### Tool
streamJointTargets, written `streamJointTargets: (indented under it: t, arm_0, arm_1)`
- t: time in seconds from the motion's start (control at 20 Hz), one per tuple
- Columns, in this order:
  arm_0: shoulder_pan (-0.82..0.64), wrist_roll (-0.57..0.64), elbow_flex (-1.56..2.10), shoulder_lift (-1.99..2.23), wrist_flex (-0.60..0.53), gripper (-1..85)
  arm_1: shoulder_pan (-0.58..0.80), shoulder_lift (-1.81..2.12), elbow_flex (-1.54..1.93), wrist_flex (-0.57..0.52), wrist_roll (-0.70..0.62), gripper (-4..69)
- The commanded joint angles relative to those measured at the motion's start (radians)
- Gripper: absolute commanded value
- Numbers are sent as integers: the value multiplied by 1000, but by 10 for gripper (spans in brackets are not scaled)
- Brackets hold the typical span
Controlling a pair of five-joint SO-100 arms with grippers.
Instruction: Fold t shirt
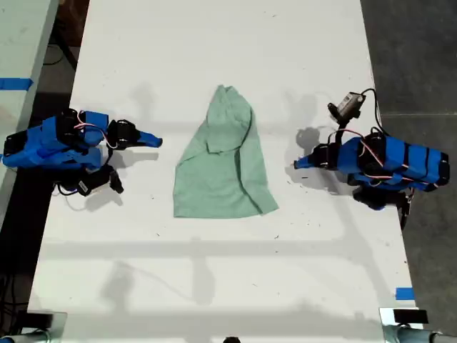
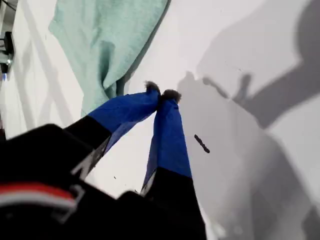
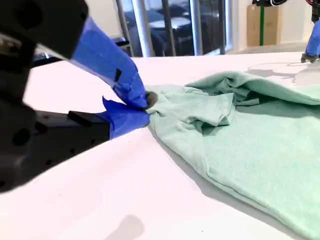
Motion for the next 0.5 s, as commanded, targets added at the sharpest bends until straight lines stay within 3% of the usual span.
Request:
streamJointTargets:
  t: [0.0, 0.45]
  arm_0:
    - [14, -15, 8, 8, 2, -1]
    - [14, -15, 8, 8, 2, -1]
  arm_1:
    - [0, 15, 43, 8, 15, 21]
    - [6, 15, 44, 12, 25, 21]
